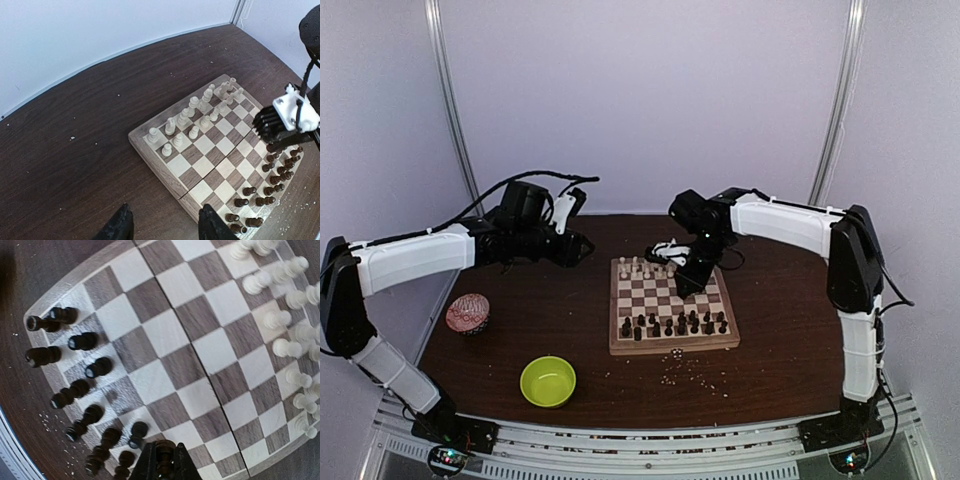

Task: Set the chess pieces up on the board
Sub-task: Pick up the pawn from the chessboard, then place the pawn at e7.

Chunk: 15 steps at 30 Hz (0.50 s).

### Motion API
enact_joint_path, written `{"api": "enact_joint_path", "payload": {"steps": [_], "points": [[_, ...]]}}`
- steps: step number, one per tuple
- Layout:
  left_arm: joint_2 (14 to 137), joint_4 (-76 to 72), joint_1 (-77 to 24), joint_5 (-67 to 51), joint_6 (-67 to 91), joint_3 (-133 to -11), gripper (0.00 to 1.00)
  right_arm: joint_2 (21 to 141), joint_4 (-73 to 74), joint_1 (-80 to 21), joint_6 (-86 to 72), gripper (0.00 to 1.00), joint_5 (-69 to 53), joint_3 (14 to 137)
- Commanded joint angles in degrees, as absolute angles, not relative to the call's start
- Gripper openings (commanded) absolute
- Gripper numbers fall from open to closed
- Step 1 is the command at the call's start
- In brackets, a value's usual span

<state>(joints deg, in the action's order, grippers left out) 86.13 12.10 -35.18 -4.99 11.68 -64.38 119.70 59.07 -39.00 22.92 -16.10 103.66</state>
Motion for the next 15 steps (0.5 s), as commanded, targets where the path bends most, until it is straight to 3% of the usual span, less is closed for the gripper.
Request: {"api": "enact_joint_path", "payload": {"steps": [1,15], "points": [[83.88,10.72,-34.79,-5.37,12.22,-63.32,0.47,122.51,61.36,-41.77,23.93,0.09,-18.08,105.91],[82.79,10.31,-34.74,-5.29,12.58,-61.75,0.47,128.02,63.04,-44.96,23.92,0.1,-19.76,109.86]]}}
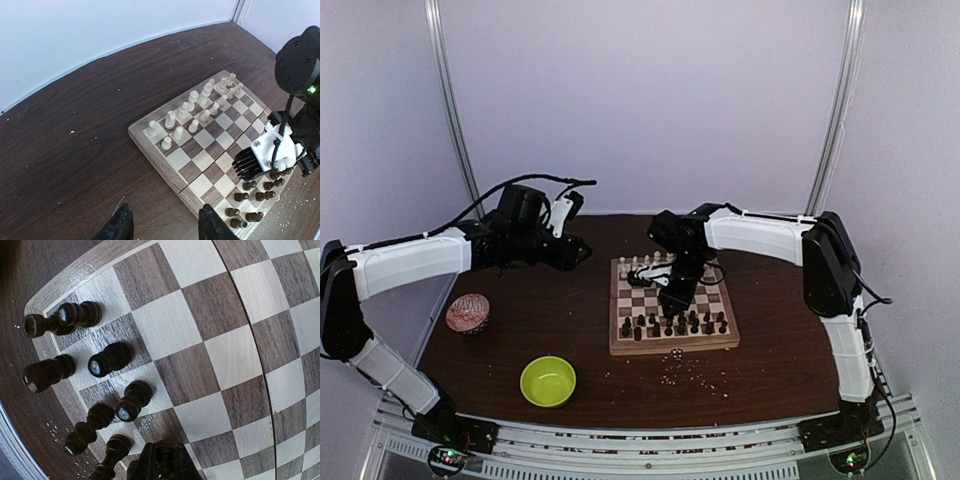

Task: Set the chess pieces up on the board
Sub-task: Place the pawn at e7.

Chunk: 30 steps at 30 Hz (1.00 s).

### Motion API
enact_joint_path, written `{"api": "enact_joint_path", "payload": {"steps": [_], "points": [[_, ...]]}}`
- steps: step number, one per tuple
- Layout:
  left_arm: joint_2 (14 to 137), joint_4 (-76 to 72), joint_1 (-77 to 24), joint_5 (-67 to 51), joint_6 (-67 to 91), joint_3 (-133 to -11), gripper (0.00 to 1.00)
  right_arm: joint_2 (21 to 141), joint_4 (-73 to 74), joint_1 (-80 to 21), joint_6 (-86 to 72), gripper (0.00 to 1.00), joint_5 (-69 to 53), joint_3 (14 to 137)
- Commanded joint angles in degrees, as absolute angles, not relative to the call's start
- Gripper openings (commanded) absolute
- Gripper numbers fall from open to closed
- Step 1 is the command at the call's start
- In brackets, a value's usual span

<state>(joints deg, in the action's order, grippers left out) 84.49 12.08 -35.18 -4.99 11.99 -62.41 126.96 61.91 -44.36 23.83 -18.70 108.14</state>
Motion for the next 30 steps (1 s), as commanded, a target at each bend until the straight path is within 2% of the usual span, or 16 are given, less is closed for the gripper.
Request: {"api": "enact_joint_path", "payload": {"steps": [1,13,18,25,30], "points": [[82.71,10.29,-34.75,-5.28,12.59,-61.56,0.47,128.17,62.95,-45.07,23.97,0.1,-19.77,109.86],[82.66,9.84,-34.75,-5.28,12.88,-60.77,0.47,129.93,62.62,-45.69,23.3,0.13,-20.15,111.28],[83.03,10.16,-34.72,-6.31,12.54,-60.81,0.47,129.79,62.9,-45.76,22.91,0.2,-19.67,111.76],[82.17,11.96,-36.18,-15.56,6.22,-58.96,0.47,122.33,62.75,-44.18,22.95,0.27,-20.01,108.72],[80.82,16.54,-43.23,-13.09,-1.25,-57.48,0.45,114.63,61.36,-40.91,22.76,0.28,-22.55,103.32]]}}
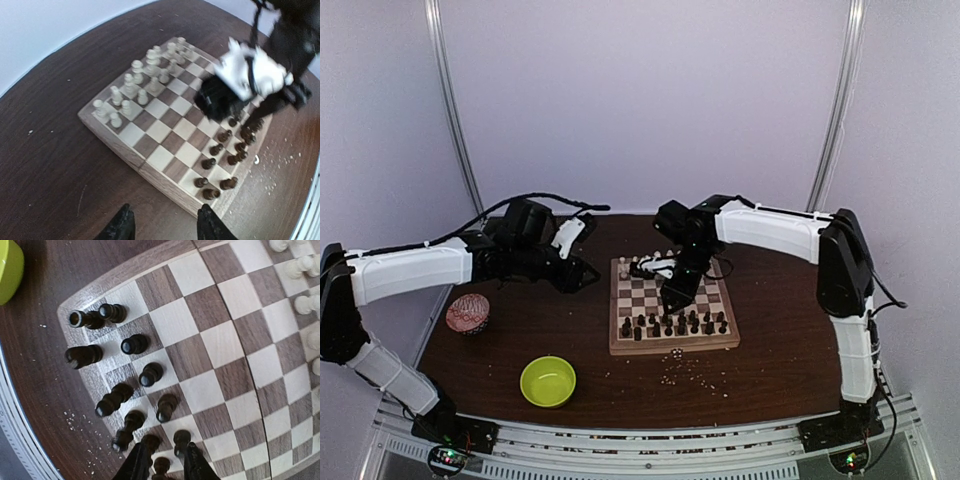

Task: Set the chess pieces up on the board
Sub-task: Place the pawn at e7, then adjust the knight at g8.

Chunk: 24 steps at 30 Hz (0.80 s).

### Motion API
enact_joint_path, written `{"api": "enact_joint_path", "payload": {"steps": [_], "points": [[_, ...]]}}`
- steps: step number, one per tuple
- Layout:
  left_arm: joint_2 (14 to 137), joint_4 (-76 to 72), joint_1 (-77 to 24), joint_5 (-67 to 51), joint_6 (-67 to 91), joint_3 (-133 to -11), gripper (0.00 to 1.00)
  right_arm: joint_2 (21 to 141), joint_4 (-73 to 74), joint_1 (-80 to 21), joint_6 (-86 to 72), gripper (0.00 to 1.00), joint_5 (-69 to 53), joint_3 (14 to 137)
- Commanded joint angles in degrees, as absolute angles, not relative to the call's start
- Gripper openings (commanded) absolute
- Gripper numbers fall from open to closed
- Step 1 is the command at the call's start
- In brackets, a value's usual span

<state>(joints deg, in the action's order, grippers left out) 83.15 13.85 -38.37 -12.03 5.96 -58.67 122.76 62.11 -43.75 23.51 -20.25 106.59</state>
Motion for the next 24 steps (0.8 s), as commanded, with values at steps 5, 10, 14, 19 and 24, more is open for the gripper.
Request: {"api": "enact_joint_path", "payload": {"steps": [5,10,14,19,24], "points": [[83.07,17.89,-50.78,-8.0,-4.41,-55.87,0.31,106.82,57.39,-36.11,22.98,0.29,-23.6,95.16],[87.12,16.78,-55.58,-9.59,-4.17,-55.11,0.07,101.11,53.32,-30.86,22.58,0.29,-25.16,88.1],[91.74,16.96,-57.39,-7.94,-5.95,-56.58,0.0,98.06,49.66,-28.17,21.82,0.29,-26.37,83.98],[96.58,16.7,-58.08,-4.57,-7.44,-59.49,0.0,96.91,48.22,-27.27,21.71,0.29,-27.27,81.87],[100.51,16.87,-58.34,-2.65,-8.59,-62.38,0.0,96.44,47.47,-26.95,21.82,0.29,-28.1,80.98]]}}
